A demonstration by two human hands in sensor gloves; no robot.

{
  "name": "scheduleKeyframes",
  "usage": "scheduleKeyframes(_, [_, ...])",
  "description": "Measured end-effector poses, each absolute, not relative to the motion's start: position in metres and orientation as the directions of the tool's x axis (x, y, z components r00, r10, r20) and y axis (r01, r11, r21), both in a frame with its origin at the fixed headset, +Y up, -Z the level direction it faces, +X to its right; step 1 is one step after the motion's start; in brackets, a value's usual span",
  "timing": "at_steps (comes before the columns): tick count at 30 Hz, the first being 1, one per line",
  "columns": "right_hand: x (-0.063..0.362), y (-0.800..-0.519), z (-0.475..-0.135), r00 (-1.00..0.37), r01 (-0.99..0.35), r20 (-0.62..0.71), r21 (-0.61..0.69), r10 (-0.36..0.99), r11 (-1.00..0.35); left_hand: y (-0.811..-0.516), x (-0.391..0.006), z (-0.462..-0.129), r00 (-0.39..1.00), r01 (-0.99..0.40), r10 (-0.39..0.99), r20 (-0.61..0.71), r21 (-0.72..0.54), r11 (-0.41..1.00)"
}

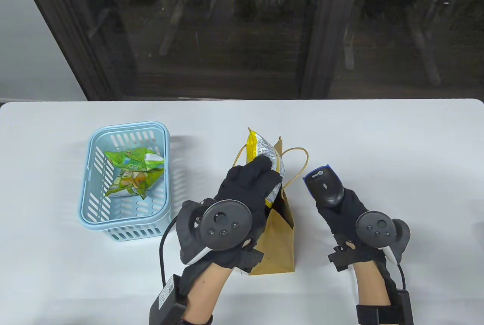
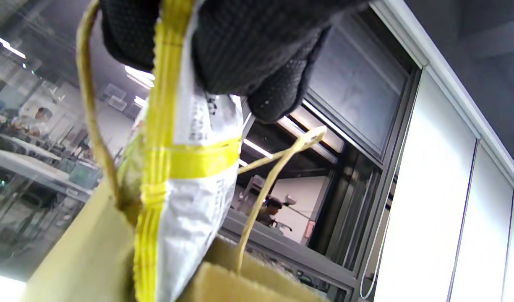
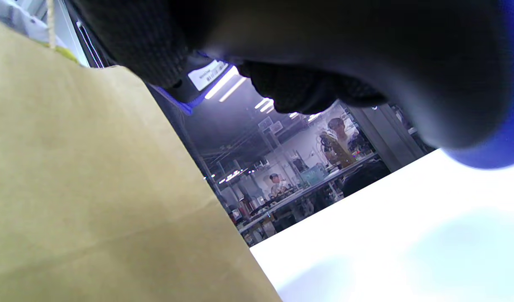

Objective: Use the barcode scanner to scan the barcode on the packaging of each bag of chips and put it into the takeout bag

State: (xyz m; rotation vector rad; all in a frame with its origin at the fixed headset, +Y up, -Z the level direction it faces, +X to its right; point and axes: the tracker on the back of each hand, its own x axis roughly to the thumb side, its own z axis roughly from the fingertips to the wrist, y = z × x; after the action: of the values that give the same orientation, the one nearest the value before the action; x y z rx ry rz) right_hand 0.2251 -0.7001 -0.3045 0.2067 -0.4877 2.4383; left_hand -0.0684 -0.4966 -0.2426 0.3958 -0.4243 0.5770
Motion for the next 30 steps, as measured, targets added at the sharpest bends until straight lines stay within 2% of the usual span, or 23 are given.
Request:
scheduleKeyframes(2, [0.222, -0.702, -0.305, -0.800, -0.599, 0.260, -0.288, 0.541, -0.747, -0.496, -0.066, -0.241, 0.770, -0.584, 0.442, 0.460, 0.230, 0.778])
scheduleKeyframes(4, [0.219, -0.703, -0.306, -0.819, -0.570, 0.262, -0.277, 0.510, -0.774, -0.493, -0.066, -0.239, 0.773, -0.595, 0.433, 0.464, 0.293, 0.749])
scheduleKeyframes(14, [0.220, -0.705, -0.307, -0.831, -0.553, 0.242, -0.268, 0.501, -0.789, -0.492, -0.068, -0.238, 0.765, -0.597, 0.453, 0.457, 0.242, 0.765])
scheduleKeyframes(23, [0.218, -0.705, -0.306, -0.831, -0.552, 0.245, -0.251, 0.499, -0.795, -0.511, -0.058, -0.254, 0.788, -0.510, 0.462, 0.408, 0.010, 0.860])
scheduleKeyframes(26, [0.219, -0.705, -0.306, -0.826, -0.559, 0.248, -0.253, 0.506, -0.790, -0.506, -0.068, -0.251, 0.705, -0.610, 0.525, 0.477, 0.031, 0.792])
scheduleKeyframes(30, [0.220, -0.705, -0.305, -0.823, -0.565, 0.252, -0.260, 0.510, -0.783, -0.482, -0.104, -0.241, 0.503, -0.823, 0.660, 0.559, 0.075, 0.564])
